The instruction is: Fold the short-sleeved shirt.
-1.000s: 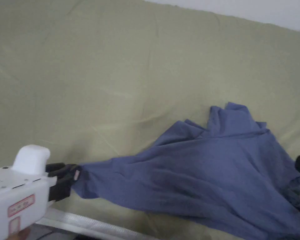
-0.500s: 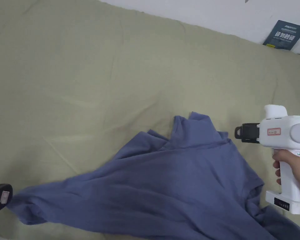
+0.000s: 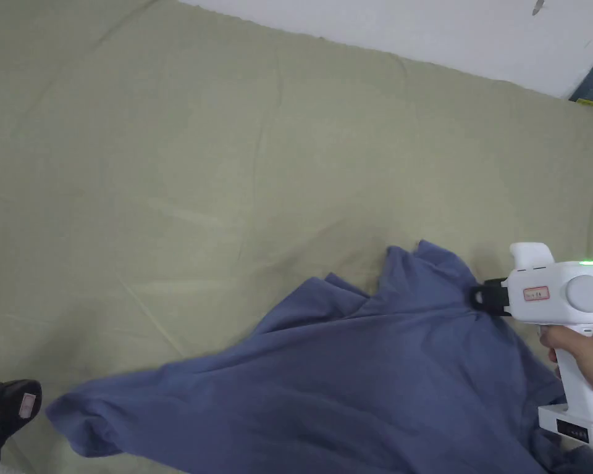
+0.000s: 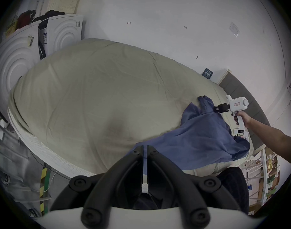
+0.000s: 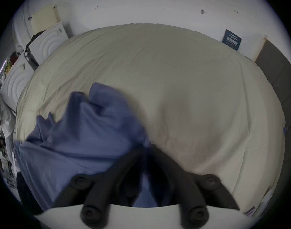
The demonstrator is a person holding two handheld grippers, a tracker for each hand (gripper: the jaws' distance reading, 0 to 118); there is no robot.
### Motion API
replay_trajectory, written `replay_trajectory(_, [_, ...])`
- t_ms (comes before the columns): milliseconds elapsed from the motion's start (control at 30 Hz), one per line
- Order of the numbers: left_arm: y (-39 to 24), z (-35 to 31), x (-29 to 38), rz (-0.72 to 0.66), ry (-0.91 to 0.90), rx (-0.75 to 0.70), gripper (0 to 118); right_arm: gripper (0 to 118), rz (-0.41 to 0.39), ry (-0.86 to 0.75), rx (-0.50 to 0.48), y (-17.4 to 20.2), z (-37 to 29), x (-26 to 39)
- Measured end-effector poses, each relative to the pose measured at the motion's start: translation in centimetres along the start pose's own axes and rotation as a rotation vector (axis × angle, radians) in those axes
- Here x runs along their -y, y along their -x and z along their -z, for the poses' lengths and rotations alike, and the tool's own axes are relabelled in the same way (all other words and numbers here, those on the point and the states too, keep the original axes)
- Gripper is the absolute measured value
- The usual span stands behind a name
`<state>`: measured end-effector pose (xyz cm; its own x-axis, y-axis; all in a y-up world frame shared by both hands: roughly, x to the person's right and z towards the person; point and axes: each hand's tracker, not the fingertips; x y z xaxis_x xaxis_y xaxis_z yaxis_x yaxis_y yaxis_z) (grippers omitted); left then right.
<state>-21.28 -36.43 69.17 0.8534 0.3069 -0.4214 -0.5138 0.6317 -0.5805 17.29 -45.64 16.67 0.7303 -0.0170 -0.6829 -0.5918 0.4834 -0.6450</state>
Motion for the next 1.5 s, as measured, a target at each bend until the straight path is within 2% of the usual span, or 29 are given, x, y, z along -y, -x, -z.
replay_trajectory(33, [0.0,0.0,0.0,0.005,-0.001,-0.013,4,6,-0.036,-0.030,0.004,0.6,-0.4,0.3])
replay_trajectory(200, [1.1,1.4,-0.4,-0.002,-0.011,-0.019,6,5,-0.068,-0.050,-0.006,1.8,-1.8,0.9])
replay_trajectory(233, [1.8,2.1,-0.5,-0.014,-0.003,-0.021,29,5,-0.065,-0.062,-0.001,1.9,-2.1,0.9])
replay_trajectory(267, [2.4,2.8,-0.7,-0.030,0.005,-0.031,63,5,-0.059,-0.070,-0.002,1.9,-2.4,0.7])
replay_trajectory(300, [3.1,3.6,-0.9,-0.048,0.022,-0.027,86,5,-0.047,-0.078,-0.011,1.8,-2.7,0.7])
replay_trajectory(333, [3.7,4.0,-0.9,-0.057,0.024,-0.020,88,5,-0.039,-0.080,-0.012,1.8,-2.9,0.7])
replay_trajectory(433, [4.9,6.1,-1.2,-0.143,0.082,-0.026,88,6,-0.033,-0.087,-0.004,2.0,-3.5,0.6])
replay_trajectory(567, [4.5,8.5,-1.0,-0.173,0.149,-0.007,88,6,-0.033,-0.093,0.000,2.1,-3.7,0.4])
replay_trajectory(633, [3.6,9.2,-0.8,-0.180,0.179,0.057,88,6,-0.033,-0.091,0.002,2.2,-3.8,0.4])
replay_trajectory(767, [2.5,10.4,-0.1,-0.170,0.289,0.100,75,6,-0.034,-0.094,0.013,2.5,-4.0,0.0])
replay_trajectory(800, [2.4,10.6,0.0,-0.161,0.307,0.075,57,6,-0.033,-0.096,0.016,2.4,-4.0,-0.1])
replay_trajectory(833, [2.4,10.7,0.0,-0.164,0.296,0.058,26,5,-0.033,-0.096,0.014,2.4,-4.0,-0.2])
replay_trajectory(867, [2.9,10.7,0.0,-0.186,0.298,0.072,11,5,-0.032,-0.096,0.012,2.4,-4.1,-0.3])
replay_trajectory(900, [3.4,10.5,0.2,-0.245,0.299,0.129,10,6,-0.031,-0.097,0.010,2.5,-4.1,-0.4])
replay_trajectory(967, [2.7,10.2,0.1,-0.171,0.293,0.105,8,5,-0.030,-0.100,0.010,2.4,-4.2,-0.4])
replay_trajectory(1100, [2.4,8.4,-0.1,-0.179,0.181,0.111,7,5,-0.001,-0.119,-0.004,2.2,-5.0,-0.3])
replay_trajectory(1200, [1.3,6.6,-0.6,-0.108,0.090,0.123,7,5,0.046,-0.151,-0.033,1.9,-6.6,-0.3])
replay_trajectory(1333, [-1.8,5.0,-2.0,0.041,-0.011,0.072,7,5,0.073,-0.240,-0.073,2.0,-10.9,-0.6])
replay_trajectory(1500, [-3.8,3.8,-5.0,0.025,-0.150,0.125,7,5,0.063,-0.341,-0.081,2.7,-17.5,-1.3])
